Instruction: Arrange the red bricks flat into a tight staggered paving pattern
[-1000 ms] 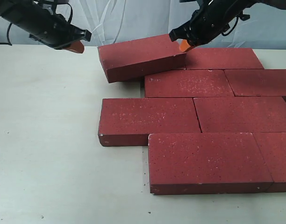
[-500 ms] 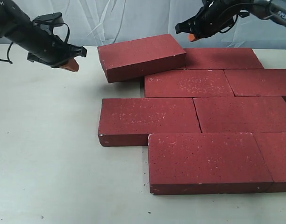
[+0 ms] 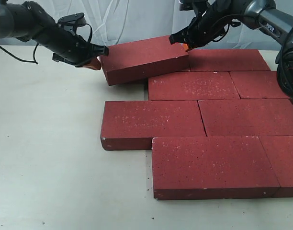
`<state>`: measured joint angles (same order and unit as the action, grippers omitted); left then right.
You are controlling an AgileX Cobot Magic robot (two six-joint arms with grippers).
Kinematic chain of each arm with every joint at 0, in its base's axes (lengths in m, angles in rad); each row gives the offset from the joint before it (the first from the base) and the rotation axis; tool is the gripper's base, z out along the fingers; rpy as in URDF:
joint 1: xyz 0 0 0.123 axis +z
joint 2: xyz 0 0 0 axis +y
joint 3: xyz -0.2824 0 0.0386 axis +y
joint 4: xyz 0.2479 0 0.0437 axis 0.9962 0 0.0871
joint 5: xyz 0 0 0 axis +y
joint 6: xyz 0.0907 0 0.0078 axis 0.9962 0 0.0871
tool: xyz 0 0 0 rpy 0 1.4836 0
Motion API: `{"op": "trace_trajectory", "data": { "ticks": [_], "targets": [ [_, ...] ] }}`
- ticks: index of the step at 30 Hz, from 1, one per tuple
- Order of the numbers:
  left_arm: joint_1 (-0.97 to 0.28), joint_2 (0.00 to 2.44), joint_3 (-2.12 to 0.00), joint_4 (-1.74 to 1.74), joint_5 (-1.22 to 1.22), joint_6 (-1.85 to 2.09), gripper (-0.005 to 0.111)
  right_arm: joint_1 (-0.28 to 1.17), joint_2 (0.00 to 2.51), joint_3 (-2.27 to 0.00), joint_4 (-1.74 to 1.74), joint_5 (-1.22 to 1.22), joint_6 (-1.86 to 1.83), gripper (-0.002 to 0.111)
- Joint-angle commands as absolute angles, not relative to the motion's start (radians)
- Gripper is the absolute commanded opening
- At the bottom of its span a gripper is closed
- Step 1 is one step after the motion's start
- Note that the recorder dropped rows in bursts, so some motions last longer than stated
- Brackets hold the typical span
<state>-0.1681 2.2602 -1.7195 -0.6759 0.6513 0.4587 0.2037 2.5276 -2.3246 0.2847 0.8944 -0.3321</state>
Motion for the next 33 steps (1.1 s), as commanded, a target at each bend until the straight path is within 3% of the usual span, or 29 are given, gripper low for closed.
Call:
{"op": "trace_trajectory", "data": {
  "ticks": [1,16,33],
  "targets": [
    [-0.190,2.263,-1.727,-0.727,0.652,0.492,0.000,0.219,2.523,-2.328,0.292,0.914,-0.343,-0.001],
    [-0.138,2.125,-1.707,-0.616,0.696,0.469,0.000,0.253,2.407,-2.328,0.302,1.069,-0.362,-0.001],
    [0.080,1.838,-1.340,-0.558,0.651,0.469,0.000,0.521,2.374,-2.327,0.324,1.076,-0.198,-0.001]
  ]
}}
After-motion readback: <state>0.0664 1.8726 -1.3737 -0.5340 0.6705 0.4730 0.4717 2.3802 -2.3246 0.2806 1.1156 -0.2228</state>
